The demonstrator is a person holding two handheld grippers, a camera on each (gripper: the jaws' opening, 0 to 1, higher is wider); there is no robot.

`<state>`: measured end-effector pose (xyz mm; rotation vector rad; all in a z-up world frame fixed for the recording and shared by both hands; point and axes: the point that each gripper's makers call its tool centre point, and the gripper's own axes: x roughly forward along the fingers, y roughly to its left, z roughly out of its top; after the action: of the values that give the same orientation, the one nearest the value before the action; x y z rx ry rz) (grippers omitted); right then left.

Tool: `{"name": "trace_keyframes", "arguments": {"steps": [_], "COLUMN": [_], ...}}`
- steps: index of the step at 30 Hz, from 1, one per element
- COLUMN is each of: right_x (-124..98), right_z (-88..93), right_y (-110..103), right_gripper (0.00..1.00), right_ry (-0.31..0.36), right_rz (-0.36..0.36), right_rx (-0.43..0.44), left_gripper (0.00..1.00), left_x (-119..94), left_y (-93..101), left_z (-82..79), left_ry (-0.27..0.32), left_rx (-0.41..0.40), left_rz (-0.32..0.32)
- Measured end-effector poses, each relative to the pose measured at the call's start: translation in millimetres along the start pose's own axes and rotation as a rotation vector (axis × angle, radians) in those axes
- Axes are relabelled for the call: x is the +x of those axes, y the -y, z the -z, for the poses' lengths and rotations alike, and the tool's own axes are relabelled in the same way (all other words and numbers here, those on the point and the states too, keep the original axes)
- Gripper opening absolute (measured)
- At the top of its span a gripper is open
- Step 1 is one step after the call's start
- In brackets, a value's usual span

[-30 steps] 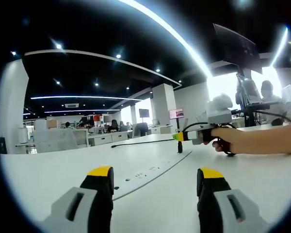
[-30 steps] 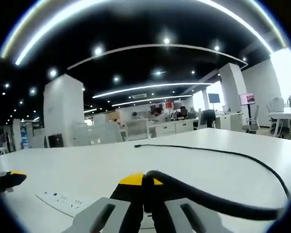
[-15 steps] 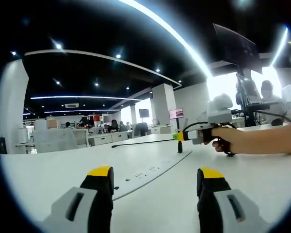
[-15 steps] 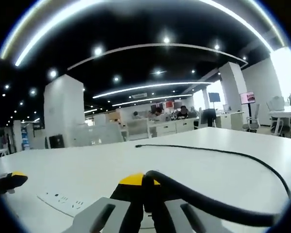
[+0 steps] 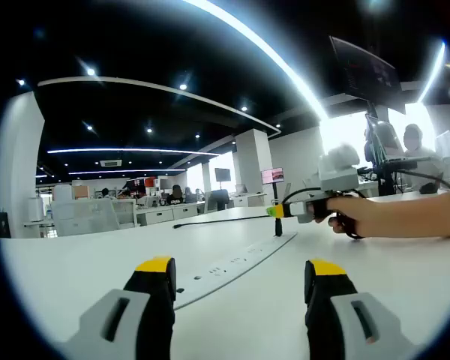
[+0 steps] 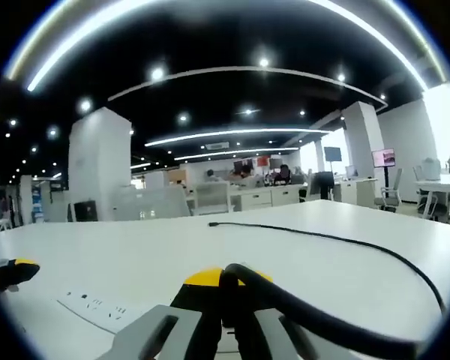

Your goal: Locate the USB plug end of the data cable currently connected to the USB port on the desk. Grip the plug, withdraw it from the port, and place it onto the desktop.

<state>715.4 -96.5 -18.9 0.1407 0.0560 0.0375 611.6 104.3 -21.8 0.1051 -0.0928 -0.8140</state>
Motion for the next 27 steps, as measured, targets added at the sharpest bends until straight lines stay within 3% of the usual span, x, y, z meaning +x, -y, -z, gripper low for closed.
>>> {"name": "trace_keyframes", "arguments": {"steps": [2,3,8,10,12,15,17,23,25,27], "right_x": [-0.8,-1.5,1.1,0.5,-0.7,-2.2,3.2,8.1,11.4,6.5], "right_z": [0.3,0.4,0.3,0.9,0.3,0.1,-1.3,-1.7,-2.7,-2.6], "right_y": [-1.5,-1.7,-10.3,-10.2,-5.1,-0.4,2.1,-6.9,-6.3,-3.9], "right_gripper": [0.05,0.06,0.06,0.06,0.06,0.05,0.06,0.06,0.06,0.06], "right_ry": [0.000,-0.013,-0.033,-0.029,-0.012,0.001,-0.002,-0.038,-0.031,-0.010], "right_rz": [0.002,0.018,0.029,0.020,0.016,-0.002,0.008,0.026,0.008,0.004], "right_rx": [-0.006,-0.066,-0.203,-0.163,-0.053,0.046,0.007,-0.217,-0.179,-0.073], "left_gripper": [0.70,0.70,0.70,0.70,0.70,0.70,0.70,0.70,0.70,0.70], "left_x": [0.0,0.1,0.2,0.2,0.1,0.1,0.2,0.4,0.4,0.3], "left_y": [0.1,0.2,0.3,0.5,0.5,0.5,0.7,0.7,0.8,0.9], "left_z": [0.0,0.1,0.1,0.1,0.0,0.1,0.2,0.2,0.2,0.2], "left_ry": [0.000,0.000,0.000,0.000,0.000,0.000,0.000,-0.001,-0.001,-0.001], "left_rx": [0.001,0.001,0.001,0.001,0.000,0.000,0.001,0.002,0.003,0.002], "left_rz": [0.000,0.000,0.000,0.001,0.001,0.001,0.001,0.001,0.001,0.001]}}
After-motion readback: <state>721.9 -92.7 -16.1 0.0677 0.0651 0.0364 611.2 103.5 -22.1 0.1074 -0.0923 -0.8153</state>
